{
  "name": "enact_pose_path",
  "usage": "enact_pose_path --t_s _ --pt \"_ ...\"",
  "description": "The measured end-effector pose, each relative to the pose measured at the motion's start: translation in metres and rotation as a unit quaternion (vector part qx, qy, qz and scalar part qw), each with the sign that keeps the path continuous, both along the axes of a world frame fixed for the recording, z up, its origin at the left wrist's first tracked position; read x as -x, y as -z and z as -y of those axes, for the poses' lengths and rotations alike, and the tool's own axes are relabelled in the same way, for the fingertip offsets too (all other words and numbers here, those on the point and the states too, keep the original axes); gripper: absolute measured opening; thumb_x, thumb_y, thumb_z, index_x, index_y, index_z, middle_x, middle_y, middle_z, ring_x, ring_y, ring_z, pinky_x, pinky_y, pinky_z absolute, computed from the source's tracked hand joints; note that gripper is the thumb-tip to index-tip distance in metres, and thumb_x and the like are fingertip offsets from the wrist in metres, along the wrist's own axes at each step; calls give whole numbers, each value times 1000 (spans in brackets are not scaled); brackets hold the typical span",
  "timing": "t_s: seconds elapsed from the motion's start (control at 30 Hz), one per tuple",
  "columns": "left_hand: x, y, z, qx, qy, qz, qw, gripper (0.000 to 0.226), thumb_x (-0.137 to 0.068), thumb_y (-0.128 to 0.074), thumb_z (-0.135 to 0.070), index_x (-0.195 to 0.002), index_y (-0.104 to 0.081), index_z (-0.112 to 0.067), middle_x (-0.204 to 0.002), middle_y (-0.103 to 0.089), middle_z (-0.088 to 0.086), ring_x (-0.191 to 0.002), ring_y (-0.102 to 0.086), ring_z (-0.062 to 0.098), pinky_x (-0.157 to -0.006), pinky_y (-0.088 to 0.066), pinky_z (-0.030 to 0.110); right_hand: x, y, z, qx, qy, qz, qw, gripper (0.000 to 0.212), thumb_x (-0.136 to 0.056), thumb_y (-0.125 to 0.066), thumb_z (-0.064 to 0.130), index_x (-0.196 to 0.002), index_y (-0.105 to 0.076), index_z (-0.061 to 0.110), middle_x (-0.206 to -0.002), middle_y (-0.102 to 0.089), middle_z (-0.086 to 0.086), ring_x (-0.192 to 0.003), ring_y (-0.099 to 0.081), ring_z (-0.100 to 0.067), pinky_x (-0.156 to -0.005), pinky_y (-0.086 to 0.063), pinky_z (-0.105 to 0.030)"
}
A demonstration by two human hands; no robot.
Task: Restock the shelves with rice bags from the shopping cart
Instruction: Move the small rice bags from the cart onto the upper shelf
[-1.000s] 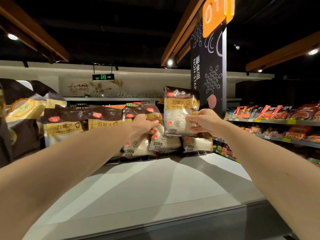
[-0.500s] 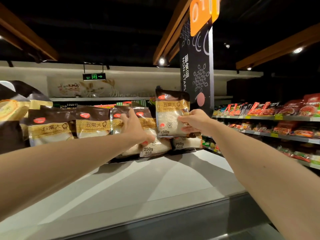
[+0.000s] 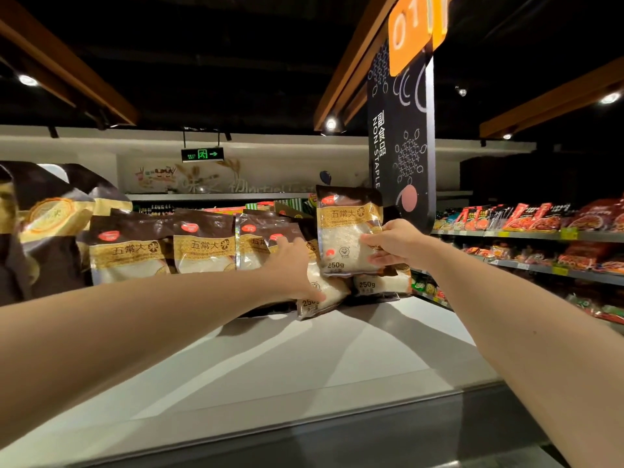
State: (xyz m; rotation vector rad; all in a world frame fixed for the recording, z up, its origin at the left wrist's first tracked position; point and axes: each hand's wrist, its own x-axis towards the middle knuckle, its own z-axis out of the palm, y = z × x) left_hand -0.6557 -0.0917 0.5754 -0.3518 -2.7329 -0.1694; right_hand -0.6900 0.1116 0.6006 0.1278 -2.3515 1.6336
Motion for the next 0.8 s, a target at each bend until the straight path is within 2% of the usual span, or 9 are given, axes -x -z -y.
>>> enact_pose_path --t_s 0.07,0.13,0.2,0.27,0.33,0.4,0.47,0.6,0.8 --pt "-2 -4 1 21 -24 -9 999 88 -73 -80 -54 -133 -37 -5 -131 -40 15 -115 -50 29 -89 -48 34 0 0 1 -4 -4 1 1000 25 -89 -69 15 -108 -57 3 -106 -63 -12 -78 -68 -19 -50 -57 -22" --pt "-5 -8 2 49 -39 22 998 82 -78 -72 -61 -129 -45 -3 -102 -56 7 -92 -58 20 -78 -50 28 0 0 0 -2 -4 -2 1000 24 -90 -69 15 -107 -58 4 -105 -64 -12 -76 -68 -19 -50 -57 -22" --pt "-8 -11 3 54 -56 69 995 68 -82 -64 -66 -105 -58 -2 -69 -60 1 -63 -62 16 -63 -50 23 1 0 -3 2 -2 -4 1000 22 -90 -69 15 -106 -58 4 -103 -64 -11 -74 -69 -18 -51 -57 -22" --pt "-8 -12 4 56 -65 81 993 61 -83 -61 -68 -76 -55 -7 -58 -57 -1 -53 -60 14 -64 -51 23 1 0 -3 4 -5 -7 1000 23 -90 -69 15 -106 -58 3 -98 -65 -9 -69 -68 -16 -51 -57 -22" --pt "-3 -8 4 29 -44 47 997 59 -78 -72 -62 -81 -54 -6 -67 -57 -2 -63 -60 14 -67 -49 24 1 -1 -3 4 -5 -8 1000 23 -90 -69 15 -106 -57 3 -95 -64 -7 -65 -67 -15 -51 -57 -22" --pt "0 -1 1 -18 -19 -7 1000 72 -72 -84 -46 -115 -47 -1 -97 -58 5 -96 -59 24 -73 -46 28 1 0 -3 1 0 -6 1000 22 -89 -69 16 -104 -57 5 -95 -63 -7 -64 -67 -15 -50 -58 -22" --pt "5 5 -2 -62 9 -38 997 87 -70 -89 -29 -134 -36 -1 -117 -56 11 -110 -56 30 -81 -48 35 3 0 -4 3 5 -5 1000 20 -89 -69 16 -101 -57 6 -94 -64 -7 -64 -67 -14 -50 -58 -22" --pt "15 6 10 -103 107 -68 987 58 -73 -85 -9 -116 -47 -10 -82 -59 0 -73 -58 11 -62 -43 23 5 -1 -8 23 12 -8 1000 15 -89 -70 15 -95 -58 7 -101 -64 -8 -65 -68 -16 -53 -59 -23" --pt "23 13 17 -93 124 -40 987 50 -80 -80 -18 -121 -52 -11 -83 -59 -6 -72 -59 7 -69 -48 23 6 -2 -9 22 15 -2 1000 22 -89 -70 13 -105 -58 3 -103 -64 -9 -64 -67 -16 -49 -57 -22"
